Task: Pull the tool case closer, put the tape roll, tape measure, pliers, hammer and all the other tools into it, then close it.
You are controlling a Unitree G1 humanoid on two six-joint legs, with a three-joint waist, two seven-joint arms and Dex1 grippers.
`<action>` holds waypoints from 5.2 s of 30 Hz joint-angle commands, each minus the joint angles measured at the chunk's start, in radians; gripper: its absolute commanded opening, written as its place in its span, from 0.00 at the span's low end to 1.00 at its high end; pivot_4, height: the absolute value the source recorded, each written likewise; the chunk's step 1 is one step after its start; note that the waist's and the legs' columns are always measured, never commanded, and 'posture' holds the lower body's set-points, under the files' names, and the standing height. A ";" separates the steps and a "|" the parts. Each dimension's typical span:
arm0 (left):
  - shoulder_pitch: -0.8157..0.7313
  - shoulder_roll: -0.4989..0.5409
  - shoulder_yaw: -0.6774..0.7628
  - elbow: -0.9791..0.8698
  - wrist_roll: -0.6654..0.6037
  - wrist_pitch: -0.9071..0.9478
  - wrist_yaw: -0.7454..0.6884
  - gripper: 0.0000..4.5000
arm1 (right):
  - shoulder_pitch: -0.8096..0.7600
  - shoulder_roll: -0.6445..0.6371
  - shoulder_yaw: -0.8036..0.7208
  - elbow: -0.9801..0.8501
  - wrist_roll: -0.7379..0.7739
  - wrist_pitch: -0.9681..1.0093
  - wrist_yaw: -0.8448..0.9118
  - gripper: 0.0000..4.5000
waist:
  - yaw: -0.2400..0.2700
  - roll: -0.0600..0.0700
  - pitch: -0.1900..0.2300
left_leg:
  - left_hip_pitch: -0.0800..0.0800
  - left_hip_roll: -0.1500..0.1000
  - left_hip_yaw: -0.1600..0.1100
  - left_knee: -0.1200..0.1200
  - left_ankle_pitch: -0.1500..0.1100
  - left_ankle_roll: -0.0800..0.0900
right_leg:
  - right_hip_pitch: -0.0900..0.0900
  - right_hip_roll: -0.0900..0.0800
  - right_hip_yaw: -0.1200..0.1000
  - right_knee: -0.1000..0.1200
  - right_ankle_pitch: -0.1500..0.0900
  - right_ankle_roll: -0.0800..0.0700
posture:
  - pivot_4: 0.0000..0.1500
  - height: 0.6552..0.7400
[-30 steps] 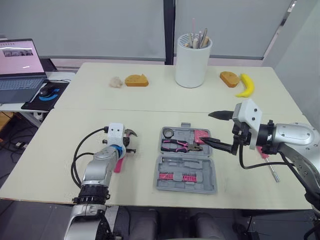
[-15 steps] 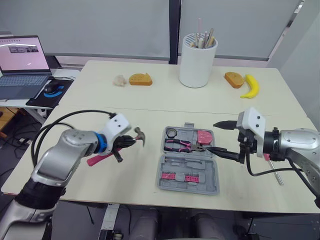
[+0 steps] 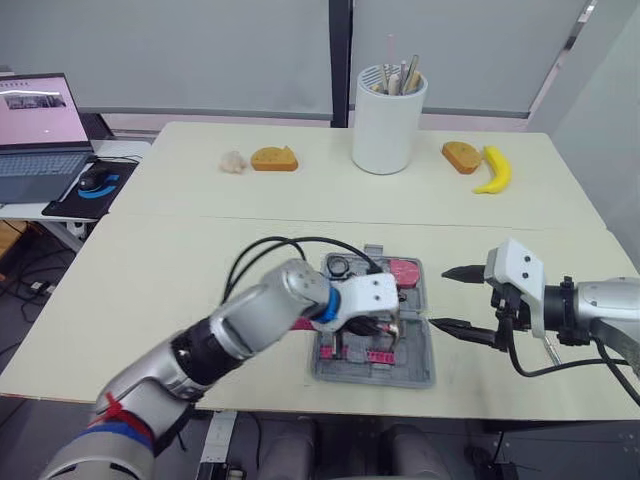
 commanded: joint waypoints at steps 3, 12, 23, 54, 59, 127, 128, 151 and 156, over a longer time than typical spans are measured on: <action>-0.025 -0.075 -0.081 0.051 0.077 -0.007 0.061 0.02 | 0.124 -0.051 -0.100 -0.074 -0.007 0.026 -0.005 1.00 | 0.005 0.000 0.000 | 0.001 0.001 -0.001 0.000 0.000 0.000 | 0.001 0.000 -0.001 0.001 0.000 0.000 | 1.00 1.00; -0.038 -0.209 -0.086 0.191 0.110 -0.067 0.087 0.02 | 0.238 -0.038 -0.193 -0.171 0.017 0.091 -0.056 1.00 | 0.007 0.000 0.000 | 0.001 0.000 -0.001 0.001 0.000 0.000 | 0.002 0.000 -0.001 0.000 0.000 0.001 | 1.00 1.00; -0.052 -0.271 -0.098 0.310 0.158 -0.118 0.089 0.02 | 0.267 -0.015 -0.254 -0.251 0.097 0.169 -0.112 1.00 | 0.007 -0.001 0.000 | 0.001 0.000 0.000 0.001 0.001 0.000 | 0.002 0.000 -0.001 0.000 0.000 0.001 | 1.00 1.00; 0.195 -0.022 0.245 0.178 0.000 -0.520 -0.107 0.30 | 0.282 -0.025 -0.213 -0.143 0.044 0.063 -0.111 1.00 | 0.011 0.001 -0.001 | 0.002 0.000 0.000 0.001 0.001 0.001 | 0.003 -0.001 0.000 -0.001 0.001 0.001 | 1.00 1.00; 0.247 -0.064 0.213 0.296 0.080 -0.688 -0.068 0.01 | 0.296 -0.030 -0.219 -0.128 0.025 0.044 -0.094 1.00 | 0.014 0.001 -0.001 | 0.002 -0.001 0.000 0.001 0.001 0.001 | 0.003 -0.001 0.000 -0.001 0.001 0.002 | 1.00 1.00; 0.377 0.367 0.967 0.359 -0.263 -0.630 -0.126 1.00 | 0.353 -0.018 -0.558 0.489 -0.150 -0.189 0.114 1.00 | 0.015 0.004 -0.003 | 0.004 0.001 0.000 -0.001 0.000 0.001 | 0.002 -0.002 -0.001 -0.001 0.000 0.000 | 1.00 1.00; 0.342 0.343 0.940 0.327 -0.275 -0.612 -0.123 1.00 | 0.345 -0.013 -0.546 0.485 -0.149 -0.188 0.108 1.00 | 0.015 0.004 -0.003 | 0.004 0.000 0.001 -0.001 0.000 0.001 | 0.003 -0.002 -0.001 -0.001 0.000 0.000 | 1.00 1.00; 0.222 -0.022 0.540 -0.033 -0.297 -0.597 -0.091 1.00 | 0.010 0.202 -0.149 0.794 -0.308 -0.255 -0.171 1.00 | -0.019 0.007 -0.004 | 0.006 0.001 0.002 -0.001 0.001 0.001 | 0.005 0.000 0.001 0.001 0.000 0.001 | 1.00 1.00; 0.223 -0.024 0.542 -0.035 -0.294 -0.590 -0.088 1.00 | -0.070 0.217 -0.113 0.922 -0.336 -0.269 -0.213 1.00 | -0.019 0.007 -0.004 | 0.005 0.000 0.002 0.000 0.001 0.001 | 0.005 0.000 0.001 0.000 0.000 0.001 | 1.00 1.00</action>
